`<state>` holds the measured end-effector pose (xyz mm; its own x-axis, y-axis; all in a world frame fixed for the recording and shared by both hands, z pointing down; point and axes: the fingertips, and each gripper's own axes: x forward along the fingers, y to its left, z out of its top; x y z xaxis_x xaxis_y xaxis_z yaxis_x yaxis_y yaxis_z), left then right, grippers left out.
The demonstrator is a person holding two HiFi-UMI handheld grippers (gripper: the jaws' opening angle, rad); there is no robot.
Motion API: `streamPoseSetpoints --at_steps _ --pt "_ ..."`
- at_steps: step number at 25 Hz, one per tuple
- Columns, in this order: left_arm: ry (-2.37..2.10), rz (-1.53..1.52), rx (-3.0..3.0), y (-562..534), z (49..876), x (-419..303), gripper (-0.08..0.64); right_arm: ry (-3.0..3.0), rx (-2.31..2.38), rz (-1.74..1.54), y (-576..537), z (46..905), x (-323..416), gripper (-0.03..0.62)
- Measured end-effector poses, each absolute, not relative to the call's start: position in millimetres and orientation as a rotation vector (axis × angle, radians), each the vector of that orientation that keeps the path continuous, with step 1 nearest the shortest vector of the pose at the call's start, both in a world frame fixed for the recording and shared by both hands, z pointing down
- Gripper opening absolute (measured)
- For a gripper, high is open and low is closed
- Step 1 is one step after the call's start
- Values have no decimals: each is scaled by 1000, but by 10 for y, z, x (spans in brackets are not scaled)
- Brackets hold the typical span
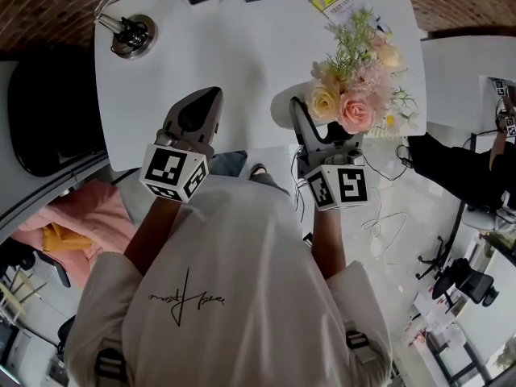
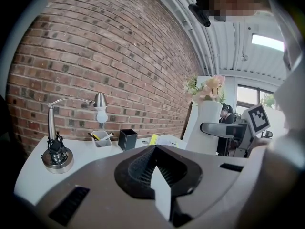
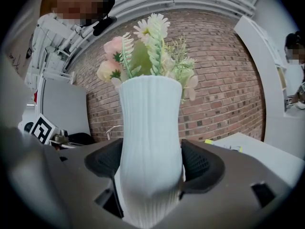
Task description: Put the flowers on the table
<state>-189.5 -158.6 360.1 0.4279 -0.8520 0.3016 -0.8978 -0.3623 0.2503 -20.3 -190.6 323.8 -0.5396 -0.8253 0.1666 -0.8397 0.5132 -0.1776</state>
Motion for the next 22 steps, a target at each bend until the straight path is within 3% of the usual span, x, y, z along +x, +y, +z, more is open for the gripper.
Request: streamPoseSetpoints --at_steps 22 --pt "-1499 194 2275 -1825 3799 -2147 5 -2670 1472 369 -2321 3431 -450 397"
